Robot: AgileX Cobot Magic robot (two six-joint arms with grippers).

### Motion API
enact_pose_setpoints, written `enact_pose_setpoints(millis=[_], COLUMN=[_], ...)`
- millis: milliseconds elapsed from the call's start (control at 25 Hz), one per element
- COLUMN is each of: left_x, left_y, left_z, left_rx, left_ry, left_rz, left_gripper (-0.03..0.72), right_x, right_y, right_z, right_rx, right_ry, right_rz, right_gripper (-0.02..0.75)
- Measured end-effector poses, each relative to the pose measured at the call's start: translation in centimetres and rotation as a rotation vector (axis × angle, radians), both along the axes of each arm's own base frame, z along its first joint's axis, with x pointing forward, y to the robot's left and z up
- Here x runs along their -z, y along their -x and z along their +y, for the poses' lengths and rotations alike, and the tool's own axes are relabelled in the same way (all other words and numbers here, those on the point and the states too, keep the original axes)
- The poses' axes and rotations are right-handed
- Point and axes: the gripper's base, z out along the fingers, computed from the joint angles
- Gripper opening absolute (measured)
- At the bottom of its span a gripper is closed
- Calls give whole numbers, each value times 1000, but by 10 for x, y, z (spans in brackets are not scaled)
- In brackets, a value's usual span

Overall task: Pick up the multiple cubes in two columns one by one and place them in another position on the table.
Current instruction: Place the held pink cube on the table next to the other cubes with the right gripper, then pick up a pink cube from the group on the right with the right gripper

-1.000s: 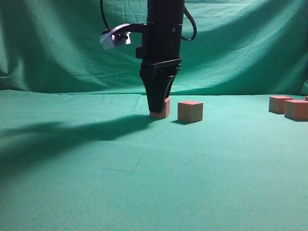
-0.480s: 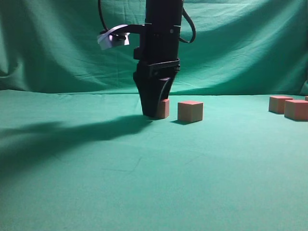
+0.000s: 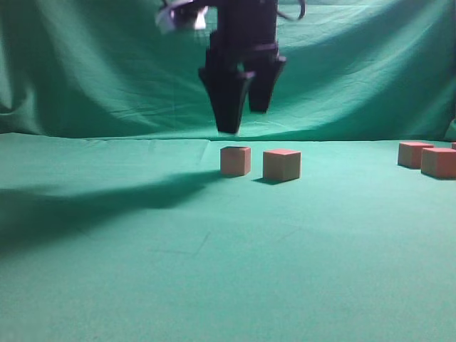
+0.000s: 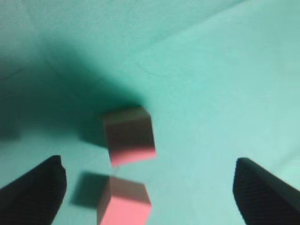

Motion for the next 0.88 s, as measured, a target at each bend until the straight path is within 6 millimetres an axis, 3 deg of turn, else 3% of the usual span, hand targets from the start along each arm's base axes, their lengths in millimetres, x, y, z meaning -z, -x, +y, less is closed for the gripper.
enact_pose_setpoints(millis=[160, 360, 440, 520, 600, 680, 760, 880], left_x=[0, 0, 0, 0, 0, 0, 0, 0], left_y=[0, 0, 0, 0, 0, 0, 0, 0], left_z=[0, 0, 0, 0, 0, 0, 0, 0], left_rx=[0, 0, 0, 0, 0, 0, 0, 0], left_ry=[0, 0, 0, 0, 0, 0, 0, 0], left_rz=[0, 0, 0, 0, 0, 0, 0, 0], left_gripper=[0, 0, 0, 0, 0, 0, 0, 0], right_x=[-50, -124, -158, -190, -219, -230, -234, -214], right_y=[5, 28, 42, 57, 76, 92, 108, 126], right_z=[-5, -25, -38, -55, -79, -103, -130, -164], right_rx=[80, 245, 332, 406, 468, 530, 593, 707], right_ry=[-81, -234, -310, -386, -454, -480, -484, -431], right_rz=[-68, -170, -224, -270, -308, -316, -318, -275], right_gripper=[661, 661, 661, 598, 604, 560, 575, 575])
